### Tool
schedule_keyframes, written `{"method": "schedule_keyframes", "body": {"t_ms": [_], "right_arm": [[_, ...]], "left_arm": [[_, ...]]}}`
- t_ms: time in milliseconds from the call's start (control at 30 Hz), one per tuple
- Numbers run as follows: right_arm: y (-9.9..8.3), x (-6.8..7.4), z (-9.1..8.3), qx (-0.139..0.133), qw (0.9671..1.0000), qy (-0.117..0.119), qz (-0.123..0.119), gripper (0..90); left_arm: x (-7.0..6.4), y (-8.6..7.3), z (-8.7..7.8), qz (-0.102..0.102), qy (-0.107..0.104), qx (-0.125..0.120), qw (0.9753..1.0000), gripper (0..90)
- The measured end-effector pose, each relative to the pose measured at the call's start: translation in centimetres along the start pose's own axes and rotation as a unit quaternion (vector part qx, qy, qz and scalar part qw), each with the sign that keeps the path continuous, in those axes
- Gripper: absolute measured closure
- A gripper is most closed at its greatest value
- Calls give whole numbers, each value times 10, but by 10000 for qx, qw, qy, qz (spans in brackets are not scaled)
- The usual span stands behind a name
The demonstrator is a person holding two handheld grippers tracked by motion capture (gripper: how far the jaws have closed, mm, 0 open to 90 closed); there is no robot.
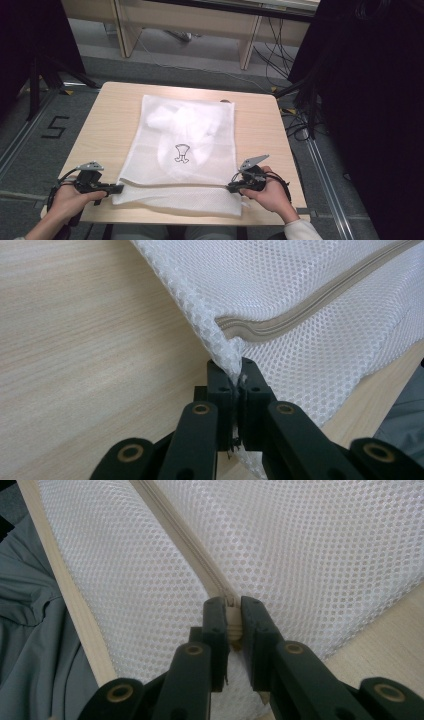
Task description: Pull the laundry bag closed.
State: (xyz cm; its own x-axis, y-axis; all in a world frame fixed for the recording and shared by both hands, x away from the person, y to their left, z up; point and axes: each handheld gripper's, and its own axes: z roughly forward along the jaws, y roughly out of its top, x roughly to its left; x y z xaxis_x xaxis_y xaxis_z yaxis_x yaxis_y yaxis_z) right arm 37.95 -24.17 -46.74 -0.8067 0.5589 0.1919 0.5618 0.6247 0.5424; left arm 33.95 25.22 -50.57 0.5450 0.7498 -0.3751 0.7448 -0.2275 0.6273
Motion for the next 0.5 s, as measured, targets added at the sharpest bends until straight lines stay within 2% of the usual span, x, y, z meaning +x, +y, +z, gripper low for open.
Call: {"method": "schedule_keyframes", "body": {"t_ms": [100,167,200,267,300,367,500], "right_arm": [[-1,-2,0,-54,10000,59,-50,827],[-2,-2,0,26,10000,-19,-90,826],[-3,-2,-1,84,9999,-71,26,826],[-6,-6,-2,41,10000,-82,8,827],[-8,-6,-4,50,9999,-52,88,827],[-9,-7,-3,38,9999,-98,-13,827],[-9,-7,-3,45,10000,-61,-9,826]], "left_arm": [[0,0,0,8,-7,14,10000,859],[1,0,-1,-14,68,8,10000,859],[1,0,0,-46,30,-4,10000,859],[1,-1,0,-49,27,-2,10000,859],[1,0,0,-23,11,15,10000,859],[-1,0,1,-4,44,46,10000,859],[0,0,0,12,20,55,10000,859]]}}
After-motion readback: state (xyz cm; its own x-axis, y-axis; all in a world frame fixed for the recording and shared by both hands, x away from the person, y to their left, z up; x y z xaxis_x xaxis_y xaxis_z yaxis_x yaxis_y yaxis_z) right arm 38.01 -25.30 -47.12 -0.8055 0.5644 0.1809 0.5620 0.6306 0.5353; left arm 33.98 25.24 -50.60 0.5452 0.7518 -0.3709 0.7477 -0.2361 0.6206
